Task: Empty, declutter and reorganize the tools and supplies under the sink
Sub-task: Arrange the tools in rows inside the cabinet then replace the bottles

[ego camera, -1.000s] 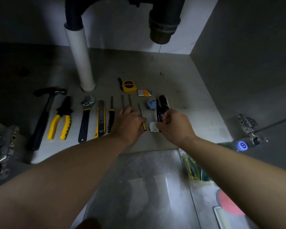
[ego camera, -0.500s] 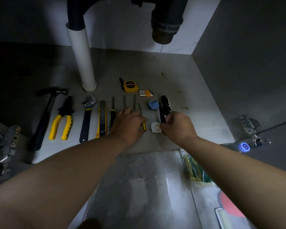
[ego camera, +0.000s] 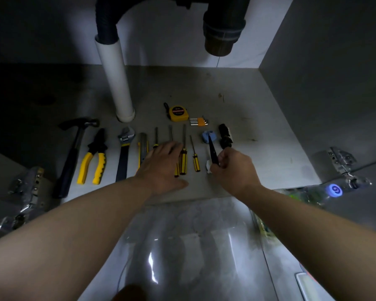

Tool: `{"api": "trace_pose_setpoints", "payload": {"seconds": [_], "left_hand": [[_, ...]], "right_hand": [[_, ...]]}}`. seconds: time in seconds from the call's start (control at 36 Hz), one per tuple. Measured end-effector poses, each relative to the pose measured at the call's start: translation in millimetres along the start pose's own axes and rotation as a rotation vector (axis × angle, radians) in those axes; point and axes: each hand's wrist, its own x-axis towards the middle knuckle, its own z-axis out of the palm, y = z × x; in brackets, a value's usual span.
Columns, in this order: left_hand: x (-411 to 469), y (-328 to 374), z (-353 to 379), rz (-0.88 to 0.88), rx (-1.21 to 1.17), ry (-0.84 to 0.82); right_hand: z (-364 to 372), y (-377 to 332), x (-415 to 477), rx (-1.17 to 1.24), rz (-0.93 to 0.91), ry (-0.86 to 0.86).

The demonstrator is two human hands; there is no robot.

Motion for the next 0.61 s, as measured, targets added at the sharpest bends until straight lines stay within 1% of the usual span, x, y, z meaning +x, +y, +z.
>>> {"api": "trace_pose_setpoints", "payload": {"seconds": [0.25,0.39,0.5,0.61], "left_hand": [[-5.5,-6.8,-3.9,-0.009,0.079,0.034],[-5.9,-0.7,-7.3,-0.017,0.047,0.065],[0.3,14.6,-11.5,0.016,0.014,0.137],[13.0,37.9,-11.0,0.106,0.044,0.174]], "right_hand": [[17.7,-10.8,-14.4,0.067,-0.036,0.007],[14.3,-2.5,-14.7,0.101,-0.006,0.109],[-1.5,8.9,-9.1,0.126,0.034,0.194],[-10.4,19.0,-7.9,0.14,0.076,0.197]]}}
